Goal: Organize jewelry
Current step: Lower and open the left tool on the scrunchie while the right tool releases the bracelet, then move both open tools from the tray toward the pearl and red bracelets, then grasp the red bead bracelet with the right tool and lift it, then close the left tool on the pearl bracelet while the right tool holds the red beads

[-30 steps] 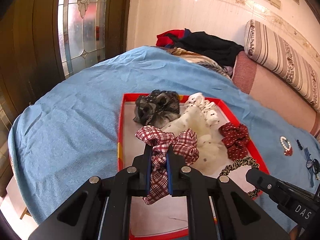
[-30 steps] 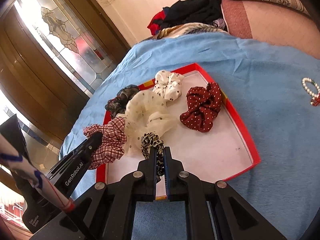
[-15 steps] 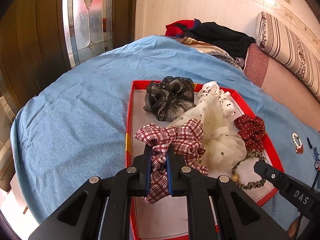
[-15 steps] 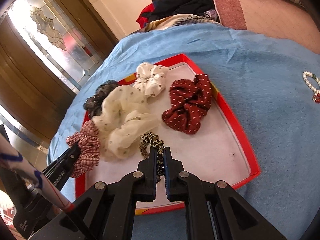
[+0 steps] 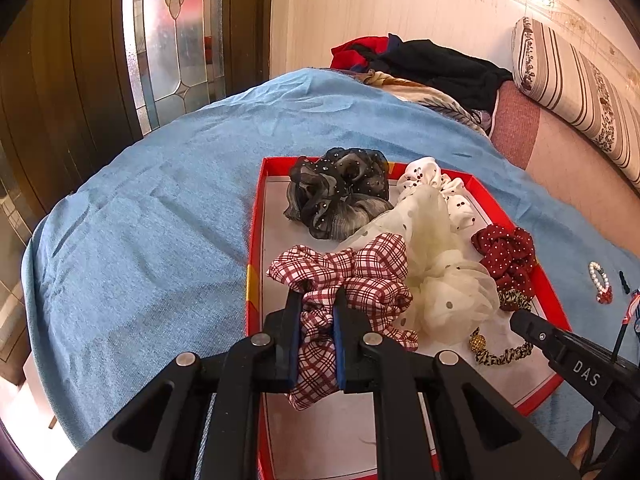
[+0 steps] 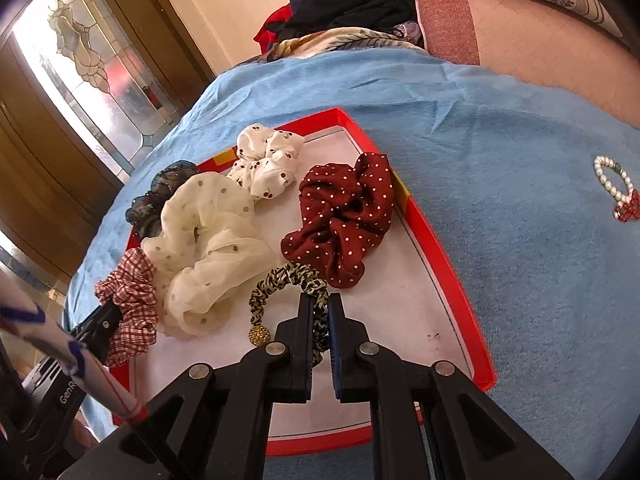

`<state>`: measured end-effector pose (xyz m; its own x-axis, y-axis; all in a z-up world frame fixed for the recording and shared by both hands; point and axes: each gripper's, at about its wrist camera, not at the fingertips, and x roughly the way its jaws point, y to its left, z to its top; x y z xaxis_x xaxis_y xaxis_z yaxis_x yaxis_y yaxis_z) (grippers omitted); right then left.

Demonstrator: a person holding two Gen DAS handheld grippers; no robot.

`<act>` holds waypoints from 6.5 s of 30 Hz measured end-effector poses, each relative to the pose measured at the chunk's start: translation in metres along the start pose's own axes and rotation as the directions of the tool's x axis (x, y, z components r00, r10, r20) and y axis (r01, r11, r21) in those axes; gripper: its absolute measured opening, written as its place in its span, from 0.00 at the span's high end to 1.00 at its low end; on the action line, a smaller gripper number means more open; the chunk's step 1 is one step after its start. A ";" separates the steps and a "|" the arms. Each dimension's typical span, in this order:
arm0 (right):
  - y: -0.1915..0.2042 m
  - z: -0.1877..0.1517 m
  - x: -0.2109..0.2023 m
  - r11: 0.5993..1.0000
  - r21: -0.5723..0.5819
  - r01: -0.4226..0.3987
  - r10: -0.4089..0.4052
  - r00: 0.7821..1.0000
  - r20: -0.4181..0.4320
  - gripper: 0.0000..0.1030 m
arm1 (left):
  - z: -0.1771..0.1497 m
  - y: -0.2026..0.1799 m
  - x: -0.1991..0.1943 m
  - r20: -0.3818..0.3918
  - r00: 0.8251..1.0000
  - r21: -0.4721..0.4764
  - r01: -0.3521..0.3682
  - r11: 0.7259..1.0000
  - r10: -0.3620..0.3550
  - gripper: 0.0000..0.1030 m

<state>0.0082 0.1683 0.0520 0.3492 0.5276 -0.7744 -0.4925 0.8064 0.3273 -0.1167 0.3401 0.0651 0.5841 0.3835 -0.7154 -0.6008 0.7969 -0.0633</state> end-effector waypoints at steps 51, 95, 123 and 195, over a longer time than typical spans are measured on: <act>-0.029 -0.015 -0.069 1.000 0.003 0.024 -0.024 0.998 0.056 0.86 | -0.003 -0.091 -0.039 0.131 0.986 0.139 0.086 0.986 -0.105 0.53; -0.282 -0.039 -0.152 0.916 0.400 0.026 -0.092 0.985 0.147 0.82 | -0.107 -0.303 -0.008 -0.212 0.919 0.452 0.393 0.800 -0.332 0.46; -0.329 0.047 -0.077 0.854 0.517 0.058 -0.104 0.993 0.060 0.83 | -0.094 -0.306 -0.002 -0.229 0.911 0.432 0.411 0.803 -0.343 0.44; -0.256 -0.040 -0.201 0.951 0.308 0.011 -0.093 0.963 0.252 0.93 | -0.105 -0.261 -0.053 -0.129 0.932 0.408 0.362 0.838 -0.340 0.91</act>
<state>0.0320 -0.1548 0.1022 0.5830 0.5004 -0.6401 -0.2190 0.8555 0.4693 -0.0484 0.0622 0.0466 0.6780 0.0262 -0.7346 -0.0691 0.9972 -0.0282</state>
